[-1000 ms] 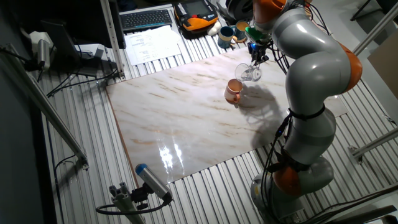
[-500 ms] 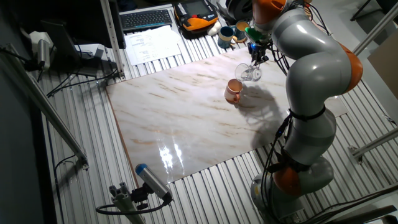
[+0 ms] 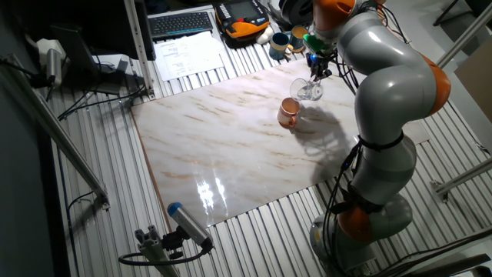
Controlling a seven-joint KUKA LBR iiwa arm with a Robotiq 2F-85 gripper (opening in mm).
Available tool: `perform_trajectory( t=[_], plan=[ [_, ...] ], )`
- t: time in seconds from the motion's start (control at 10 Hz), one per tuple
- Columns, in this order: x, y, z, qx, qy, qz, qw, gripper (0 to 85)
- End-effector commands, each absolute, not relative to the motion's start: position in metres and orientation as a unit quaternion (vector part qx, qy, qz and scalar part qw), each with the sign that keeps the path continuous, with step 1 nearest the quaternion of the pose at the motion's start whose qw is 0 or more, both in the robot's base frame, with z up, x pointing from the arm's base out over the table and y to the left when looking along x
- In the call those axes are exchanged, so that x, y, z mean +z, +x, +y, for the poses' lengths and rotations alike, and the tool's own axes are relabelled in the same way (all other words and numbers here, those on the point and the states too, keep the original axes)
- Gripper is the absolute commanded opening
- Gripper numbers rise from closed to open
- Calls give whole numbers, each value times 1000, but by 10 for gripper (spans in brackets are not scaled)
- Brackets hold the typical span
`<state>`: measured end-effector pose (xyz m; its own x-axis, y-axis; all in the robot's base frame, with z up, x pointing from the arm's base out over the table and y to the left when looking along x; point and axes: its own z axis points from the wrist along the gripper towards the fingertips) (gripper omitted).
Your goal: Pour the water from one cup into another empty cup
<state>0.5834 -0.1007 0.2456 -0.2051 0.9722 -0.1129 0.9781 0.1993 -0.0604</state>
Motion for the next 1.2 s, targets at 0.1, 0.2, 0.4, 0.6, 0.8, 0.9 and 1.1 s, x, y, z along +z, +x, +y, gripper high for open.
perform_trajectory(
  t=[0.1,0.2,0.4,0.6,0.8,0.9,1.1],
  plan=[
    [246,583,-101,-70,629,774,30,0],
    [246,583,-102,-74,628,774,33,0],
    [246,583,-102,-75,628,774,36,0],
    [247,583,-103,-79,625,775,41,0],
    [248,583,-104,-78,625,775,45,0],
    [248,583,-104,-75,625,776,46,0],
    [249,582,-103,-69,626,775,47,0]
  ],
)
